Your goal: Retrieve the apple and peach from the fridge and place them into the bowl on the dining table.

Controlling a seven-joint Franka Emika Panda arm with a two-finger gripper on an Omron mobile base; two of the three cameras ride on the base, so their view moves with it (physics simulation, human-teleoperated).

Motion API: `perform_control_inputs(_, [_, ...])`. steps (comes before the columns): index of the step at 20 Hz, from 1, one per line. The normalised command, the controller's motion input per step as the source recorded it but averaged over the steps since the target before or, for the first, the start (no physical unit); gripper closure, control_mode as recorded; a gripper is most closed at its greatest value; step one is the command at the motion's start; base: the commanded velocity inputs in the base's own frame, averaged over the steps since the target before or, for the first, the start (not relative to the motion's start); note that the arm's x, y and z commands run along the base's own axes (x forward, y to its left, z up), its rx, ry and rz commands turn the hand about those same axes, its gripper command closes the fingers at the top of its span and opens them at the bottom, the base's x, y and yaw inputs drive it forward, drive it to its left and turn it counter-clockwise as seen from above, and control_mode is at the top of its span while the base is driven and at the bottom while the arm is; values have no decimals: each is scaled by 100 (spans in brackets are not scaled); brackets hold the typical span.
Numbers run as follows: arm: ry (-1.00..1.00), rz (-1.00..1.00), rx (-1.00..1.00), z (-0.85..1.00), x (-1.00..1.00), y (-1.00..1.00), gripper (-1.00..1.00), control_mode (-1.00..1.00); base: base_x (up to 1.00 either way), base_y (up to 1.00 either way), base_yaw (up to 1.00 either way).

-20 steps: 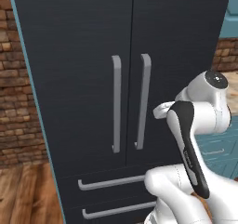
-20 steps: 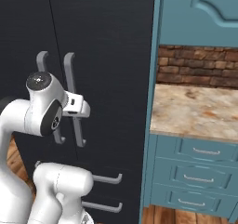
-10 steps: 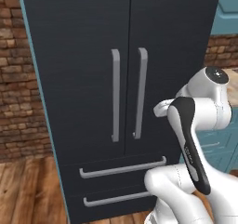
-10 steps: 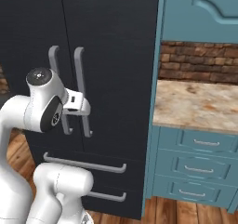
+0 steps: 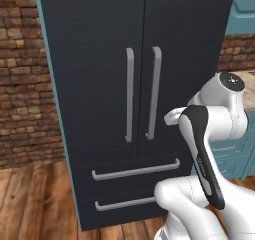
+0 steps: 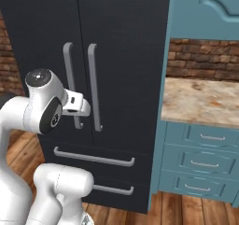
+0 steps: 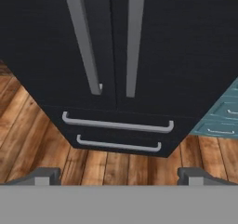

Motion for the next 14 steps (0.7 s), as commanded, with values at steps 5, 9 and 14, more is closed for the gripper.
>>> perform_control_inputs(5, [0,0,0,0,0,0,-100,100,-42,23,0])
perform_control_inputs(9, [0,0,0,0,0,0,-100,100,-33,50,0])
perform_control_inputs(14, [0,0,0,0,0,0,-100,100,-12,63,0])
